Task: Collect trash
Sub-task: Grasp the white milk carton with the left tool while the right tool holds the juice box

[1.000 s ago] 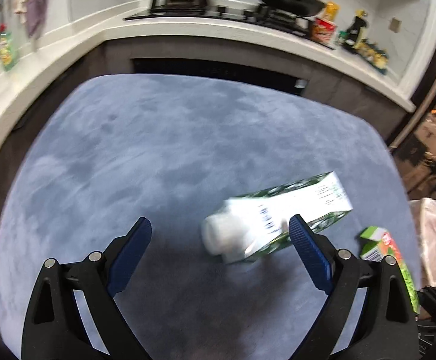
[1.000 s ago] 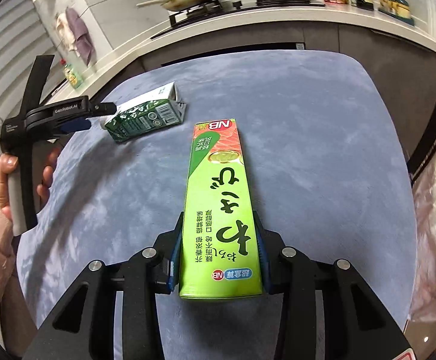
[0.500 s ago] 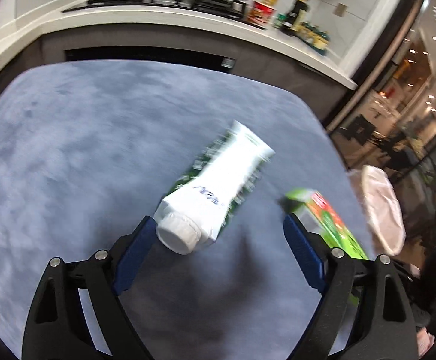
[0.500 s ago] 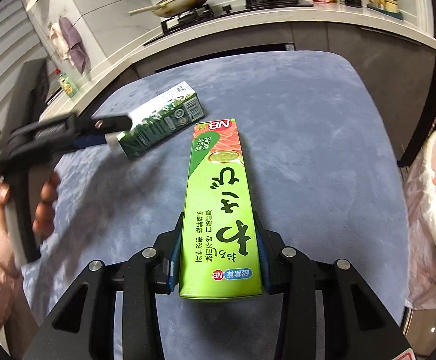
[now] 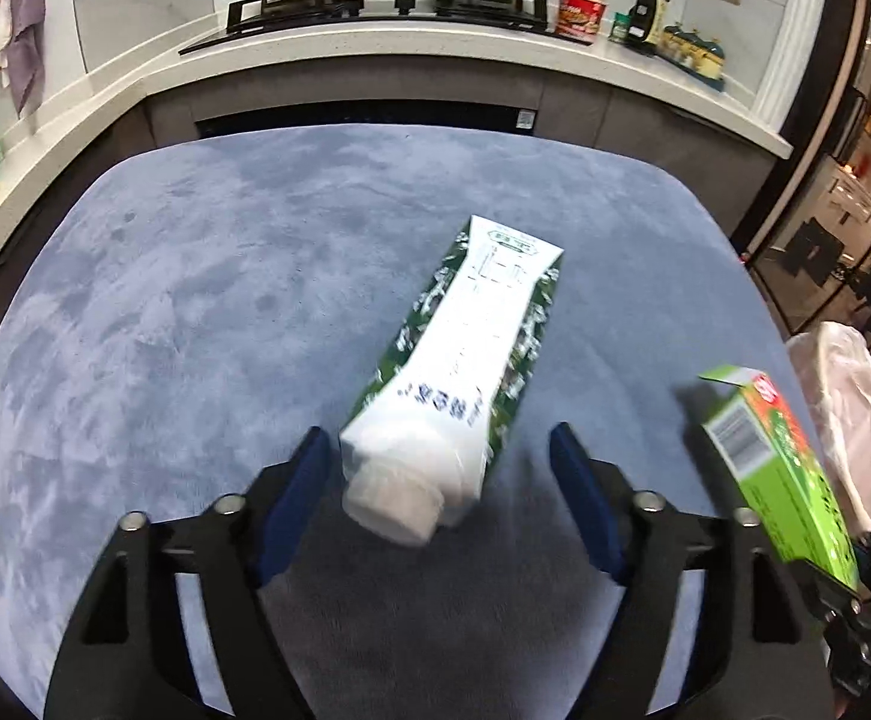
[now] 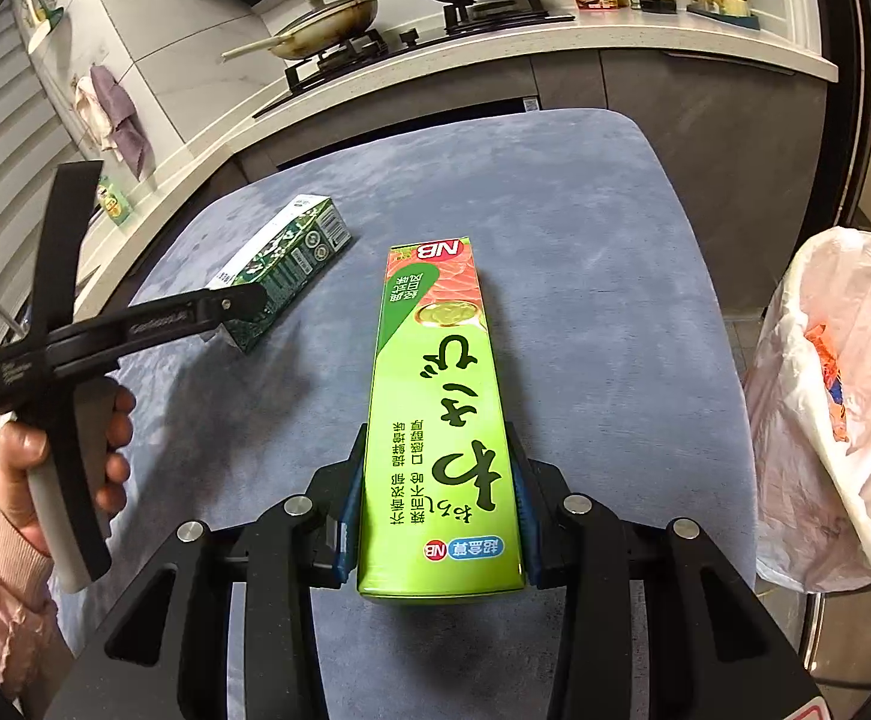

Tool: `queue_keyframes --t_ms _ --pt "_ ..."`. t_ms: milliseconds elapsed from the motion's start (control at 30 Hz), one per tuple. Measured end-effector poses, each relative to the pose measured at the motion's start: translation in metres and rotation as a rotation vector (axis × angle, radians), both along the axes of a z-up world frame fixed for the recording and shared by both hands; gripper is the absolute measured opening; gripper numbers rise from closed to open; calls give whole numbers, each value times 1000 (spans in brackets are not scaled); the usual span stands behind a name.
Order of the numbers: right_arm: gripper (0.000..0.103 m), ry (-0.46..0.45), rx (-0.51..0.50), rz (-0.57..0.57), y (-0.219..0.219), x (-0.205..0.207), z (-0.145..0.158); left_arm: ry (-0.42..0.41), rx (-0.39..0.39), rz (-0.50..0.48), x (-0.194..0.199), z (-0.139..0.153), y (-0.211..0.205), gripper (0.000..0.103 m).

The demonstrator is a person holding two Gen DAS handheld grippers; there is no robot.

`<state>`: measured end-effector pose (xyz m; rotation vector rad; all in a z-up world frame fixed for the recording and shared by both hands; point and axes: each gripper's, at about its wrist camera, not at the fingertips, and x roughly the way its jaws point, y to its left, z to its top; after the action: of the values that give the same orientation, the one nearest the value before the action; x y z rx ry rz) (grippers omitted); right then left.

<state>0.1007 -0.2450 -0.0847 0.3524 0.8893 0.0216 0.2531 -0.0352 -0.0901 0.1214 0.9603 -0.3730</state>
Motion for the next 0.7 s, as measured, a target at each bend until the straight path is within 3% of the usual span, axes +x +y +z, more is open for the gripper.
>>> queue_keyframes --t_ms 67,367,700 --pt "38 -1 3 -5 -1 0 0 8 13 7 4 -3 -2 58" --pt "38 -7 -2 -23 0 -4 6 -3 66 -17 -19 -1 -11 56" --pt "38 -60 6 -62 -9 -30 33 13 21 -37 -80 28 -21 54"
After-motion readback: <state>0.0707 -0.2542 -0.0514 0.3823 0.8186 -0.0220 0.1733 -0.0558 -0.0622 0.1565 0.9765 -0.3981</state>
